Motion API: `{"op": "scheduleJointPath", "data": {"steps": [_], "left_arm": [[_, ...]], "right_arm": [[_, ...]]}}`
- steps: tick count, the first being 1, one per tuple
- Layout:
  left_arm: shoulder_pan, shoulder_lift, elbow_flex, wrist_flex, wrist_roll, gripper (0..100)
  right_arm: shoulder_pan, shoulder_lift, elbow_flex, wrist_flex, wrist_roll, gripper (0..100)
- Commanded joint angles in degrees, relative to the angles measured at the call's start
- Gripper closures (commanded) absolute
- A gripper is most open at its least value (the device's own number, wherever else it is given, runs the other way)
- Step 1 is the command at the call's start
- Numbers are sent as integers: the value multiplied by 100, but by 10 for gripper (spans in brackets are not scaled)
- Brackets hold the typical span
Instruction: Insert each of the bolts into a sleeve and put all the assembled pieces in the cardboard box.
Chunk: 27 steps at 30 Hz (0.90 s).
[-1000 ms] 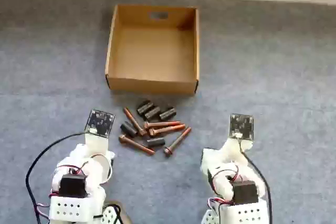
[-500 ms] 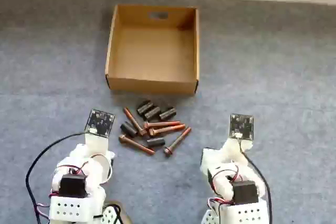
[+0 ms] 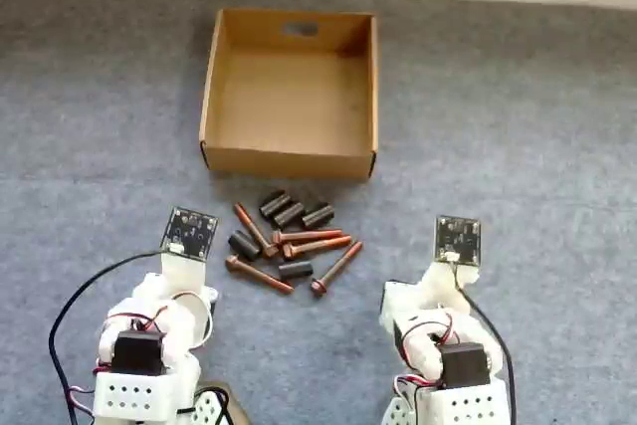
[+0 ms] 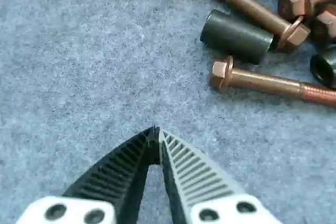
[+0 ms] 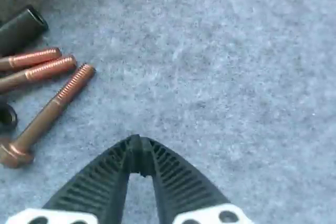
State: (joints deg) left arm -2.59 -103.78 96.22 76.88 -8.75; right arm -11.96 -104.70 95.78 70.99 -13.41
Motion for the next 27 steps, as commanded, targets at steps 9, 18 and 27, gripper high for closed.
{"op": "scheduleJointPath", "data": {"steps": [9, 18, 27], "left_arm": [[84, -31, 101, 9, 44, 990], [84, -31, 101, 9, 44, 990], [84, -31, 101, 9, 44, 990]], "right_arm": [[-48, -40, 734, 22, 53, 993], [-48, -40, 734, 22, 53, 993], [-347, -40, 734, 22, 26, 993]]}}
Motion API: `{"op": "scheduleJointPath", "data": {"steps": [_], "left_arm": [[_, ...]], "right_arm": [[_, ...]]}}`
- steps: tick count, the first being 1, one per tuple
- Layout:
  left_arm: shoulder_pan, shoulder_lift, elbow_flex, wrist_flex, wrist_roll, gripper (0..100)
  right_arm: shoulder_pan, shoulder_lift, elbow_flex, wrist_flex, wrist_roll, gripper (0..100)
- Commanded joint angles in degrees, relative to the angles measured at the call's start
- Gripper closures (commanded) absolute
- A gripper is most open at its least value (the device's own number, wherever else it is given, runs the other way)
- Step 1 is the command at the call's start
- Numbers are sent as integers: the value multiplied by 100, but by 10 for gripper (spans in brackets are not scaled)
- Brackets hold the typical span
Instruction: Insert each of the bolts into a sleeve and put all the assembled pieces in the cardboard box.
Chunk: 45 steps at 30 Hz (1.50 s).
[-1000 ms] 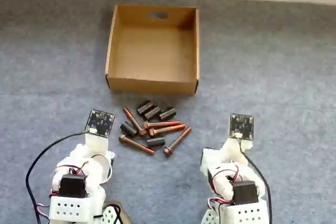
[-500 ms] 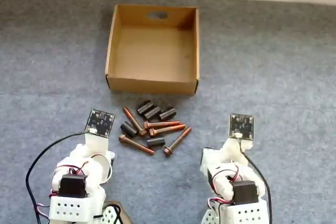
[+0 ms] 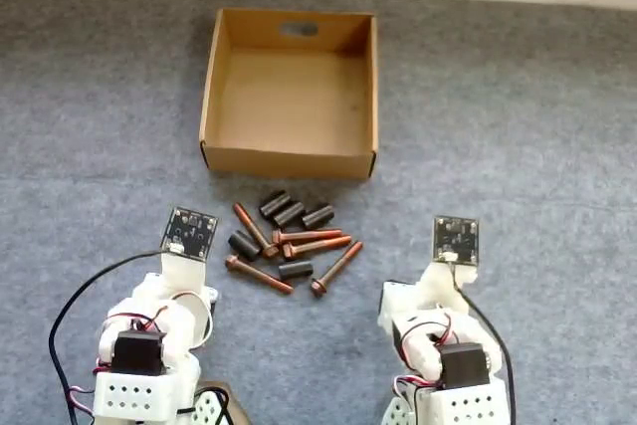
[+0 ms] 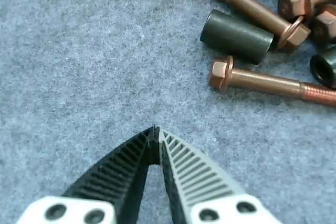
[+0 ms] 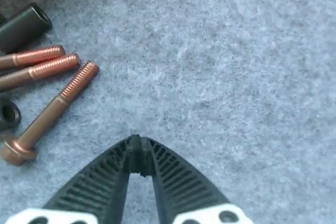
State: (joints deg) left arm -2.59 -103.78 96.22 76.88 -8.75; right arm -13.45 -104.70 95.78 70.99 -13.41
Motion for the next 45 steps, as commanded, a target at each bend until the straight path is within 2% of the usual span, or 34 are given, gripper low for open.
{"op": "scheduleJointPath", "data": {"steps": [1, 7, 10, 18, 28, 30, 35, 38, 45], "left_arm": [[84, -31, 101, 9, 44, 990], [84, -31, 101, 9, 44, 990], [84, -31, 101, 9, 44, 990], [84, -31, 101, 9, 44, 990], [84, -31, 101, 9, 44, 990], [84, -31, 101, 9, 44, 990], [84, -31, 101, 9, 44, 990], [84, -31, 101, 9, 44, 990], [84, -31, 101, 9, 44, 990]], "right_arm": [[-321, -40, 734, 22, 26, 993], [-1367, -40, 734, 22, 35, 993], [-1578, -40, 734, 22, 44, 993], [-1578, -40, 734, -31, 44, 993], [-848, -31, 734, -2079, 114, 991], [-848, -31, 734, -2132, 703, 991], [-831, -31, 708, -2123, 3068, 991], [-831, -40, 576, -2132, 3130, 991], [-831, -22, -822, -2132, 3112, 991]]}}
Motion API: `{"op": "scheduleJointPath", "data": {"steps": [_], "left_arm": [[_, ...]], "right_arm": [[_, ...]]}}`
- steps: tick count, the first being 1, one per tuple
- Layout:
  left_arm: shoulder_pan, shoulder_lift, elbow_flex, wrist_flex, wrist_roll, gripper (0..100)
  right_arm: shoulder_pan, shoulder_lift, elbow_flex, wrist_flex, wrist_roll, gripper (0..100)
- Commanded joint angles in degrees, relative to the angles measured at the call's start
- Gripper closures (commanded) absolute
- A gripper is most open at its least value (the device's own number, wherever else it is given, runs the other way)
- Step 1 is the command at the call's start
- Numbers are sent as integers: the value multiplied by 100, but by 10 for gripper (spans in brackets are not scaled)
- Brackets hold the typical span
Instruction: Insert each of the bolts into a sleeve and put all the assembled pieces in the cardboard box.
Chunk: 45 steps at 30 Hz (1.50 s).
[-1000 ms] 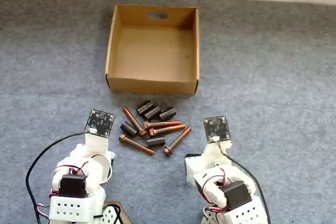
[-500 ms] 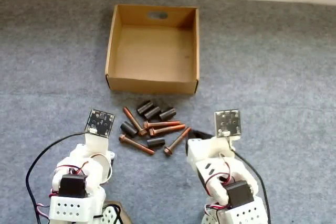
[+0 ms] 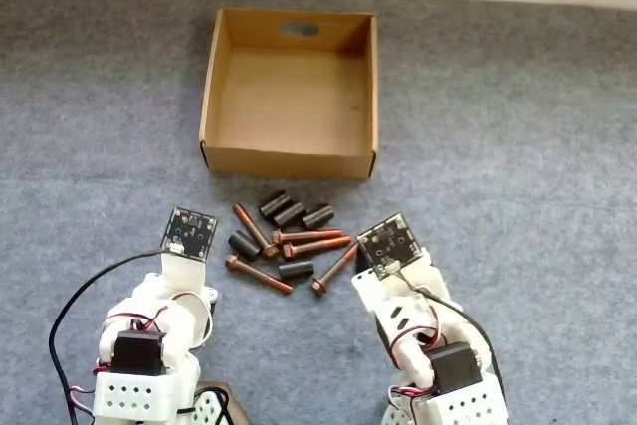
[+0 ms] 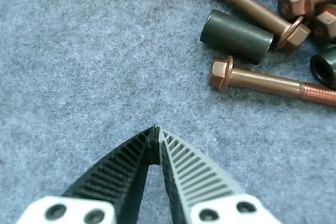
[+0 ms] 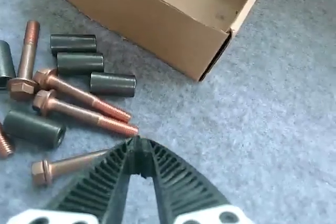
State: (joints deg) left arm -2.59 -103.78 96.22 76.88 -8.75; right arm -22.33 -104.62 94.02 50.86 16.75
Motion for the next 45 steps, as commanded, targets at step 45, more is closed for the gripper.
{"op": "scheduleJointPath", "data": {"steps": [45], "left_arm": [[84, -31, 101, 9, 44, 990]], "right_arm": [[-2774, 9552, -4927, -637, 879, 843]]}}
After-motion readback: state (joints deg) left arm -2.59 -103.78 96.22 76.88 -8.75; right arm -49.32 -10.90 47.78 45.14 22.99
